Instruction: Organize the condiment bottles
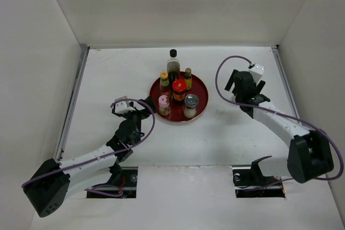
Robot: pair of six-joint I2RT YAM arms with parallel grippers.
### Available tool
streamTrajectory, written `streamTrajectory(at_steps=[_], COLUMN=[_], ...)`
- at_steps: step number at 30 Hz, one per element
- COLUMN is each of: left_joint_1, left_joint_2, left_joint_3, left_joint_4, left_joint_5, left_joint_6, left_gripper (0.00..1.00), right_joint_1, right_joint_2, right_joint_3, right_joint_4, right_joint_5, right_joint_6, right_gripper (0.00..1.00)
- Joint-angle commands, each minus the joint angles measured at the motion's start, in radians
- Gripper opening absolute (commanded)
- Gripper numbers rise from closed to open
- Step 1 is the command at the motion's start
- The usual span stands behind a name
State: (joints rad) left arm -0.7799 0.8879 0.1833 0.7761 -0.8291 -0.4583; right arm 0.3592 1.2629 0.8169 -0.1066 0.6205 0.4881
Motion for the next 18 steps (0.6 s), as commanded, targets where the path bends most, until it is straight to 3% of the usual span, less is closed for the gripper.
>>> streamTrajectory(at_steps=[1, 4, 6, 10, 12, 18], left_joint_1=[-0.005, -0.002, -0.002, 0.000, 0.001, 0.011], left_joint_2=[0.000, 0.000, 0.006, 0.025, 0.031, 0.014], left_joint_3=[0.008, 0.008, 0.008, 0.012, 0.013, 0.007], left_joint_4=[0.051, 0.051, 0.051, 0.051, 0.052, 0.054], left_joint_5=[0.010, 0.012, 0.012, 0.012, 0.012, 0.010], left_joint_6=[-0.014, -0.014, -0.016, -0.020, -0.020, -0.020], left_gripper=[1.00, 1.00, 1.00, 1.00, 1.00, 1.00], right_joint_1=[-0.048, -0.091, -0.114, -0.118, -0.107, 0.089], right_joint_2=[0.084, 0.141, 0.164, 0.181, 0.167, 0.069], right_joint_3=[0.063, 0.071, 0.071, 0.058, 0.039, 0.010], right_joint_4=[-0.048, -0.007, 0.018, 0.076, 0.125, 0.219], right_joint_5=[0.016, -0.030, -0.044, -0.041, -0.027, -0.005], right_joint_6=[-0.025, -0.031, -0.029, -0.037, -0.052, -0.123], right_gripper=[1.00, 1.00, 0.94, 0.62, 0.51, 0.46])
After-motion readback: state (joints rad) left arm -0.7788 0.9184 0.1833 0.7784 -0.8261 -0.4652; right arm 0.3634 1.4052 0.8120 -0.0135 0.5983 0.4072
